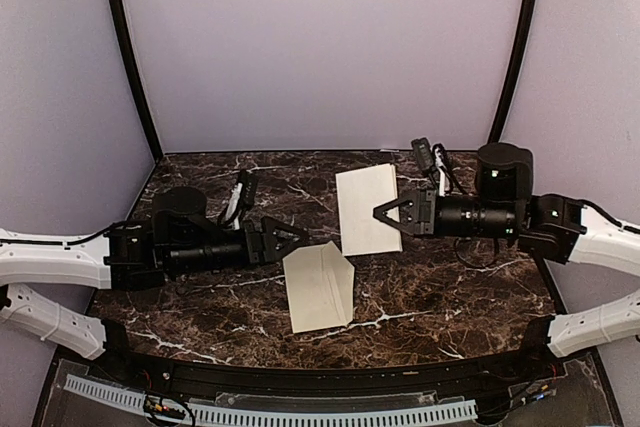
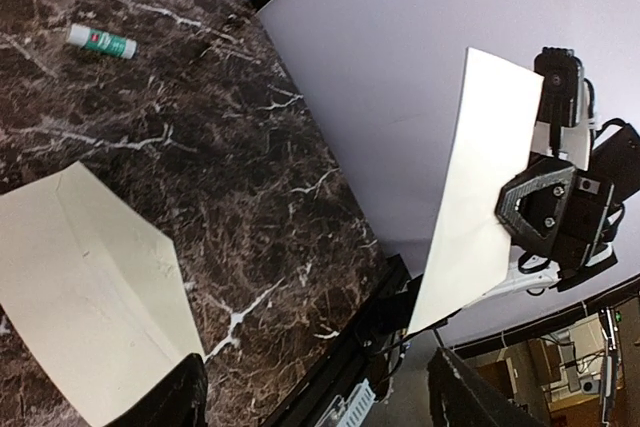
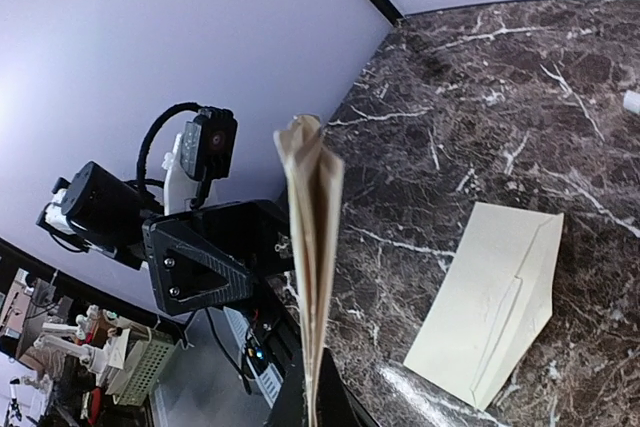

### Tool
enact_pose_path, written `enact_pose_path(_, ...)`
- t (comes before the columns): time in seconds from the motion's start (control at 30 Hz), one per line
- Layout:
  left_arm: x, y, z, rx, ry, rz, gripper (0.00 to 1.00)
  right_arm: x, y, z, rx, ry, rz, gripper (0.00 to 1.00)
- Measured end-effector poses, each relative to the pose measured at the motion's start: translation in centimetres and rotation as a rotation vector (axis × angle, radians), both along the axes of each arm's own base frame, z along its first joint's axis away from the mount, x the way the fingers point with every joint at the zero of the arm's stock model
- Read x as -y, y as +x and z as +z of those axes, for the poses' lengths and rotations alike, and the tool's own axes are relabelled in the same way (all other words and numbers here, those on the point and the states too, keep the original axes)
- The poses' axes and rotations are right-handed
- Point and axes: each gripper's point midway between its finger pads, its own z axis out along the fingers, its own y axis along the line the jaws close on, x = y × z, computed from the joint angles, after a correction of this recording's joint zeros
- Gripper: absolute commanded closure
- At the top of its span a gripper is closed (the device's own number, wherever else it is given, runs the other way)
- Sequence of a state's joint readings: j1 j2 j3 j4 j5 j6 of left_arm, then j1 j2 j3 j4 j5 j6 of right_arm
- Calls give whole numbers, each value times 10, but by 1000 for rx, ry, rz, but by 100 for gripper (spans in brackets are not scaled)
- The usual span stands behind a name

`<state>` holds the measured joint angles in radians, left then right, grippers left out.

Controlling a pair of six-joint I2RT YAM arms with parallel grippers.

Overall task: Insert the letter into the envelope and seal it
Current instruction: Place the letter in the envelope.

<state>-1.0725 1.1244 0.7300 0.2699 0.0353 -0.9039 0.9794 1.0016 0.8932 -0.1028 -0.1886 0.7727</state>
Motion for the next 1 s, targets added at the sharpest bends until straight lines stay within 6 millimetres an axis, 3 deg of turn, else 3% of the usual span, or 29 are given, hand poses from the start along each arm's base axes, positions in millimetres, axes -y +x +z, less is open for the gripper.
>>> enact_pose_path(0.13, -12, 1, -58, -125, 108, 35, 27, 3, -4, -46, -72, -118, -4, 100)
enact_pose_path(0.27, -31, 8, -107, -232, 179, 99, 28, 2, -7, -78, -115, -196, -4, 100)
enact_pose_path(0.4, -55, 10, -145, -313, 220, 160, 28, -4, -3, -99, -139, -248, -3, 100)
enact_pose_path(0.57, -79, -2, -189, -404, 265, 199, 28, -14, 2, -134, -191, -336, 9, 100)
enact_pose_path(0.7, -82, -9, -207, -448, 298, 189, 30, -18, 3, -158, -234, -388, 13, 100)
enact_pose_path(0.83, -79, -12, -220, -475, 329, 168, 32, -19, 4, -169, -255, -412, 9, 100)
enact_pose_path(1.0, -72, -12, -220, -478, 317, 143, 37, -19, 6, -185, -279, -460, 2, 100)
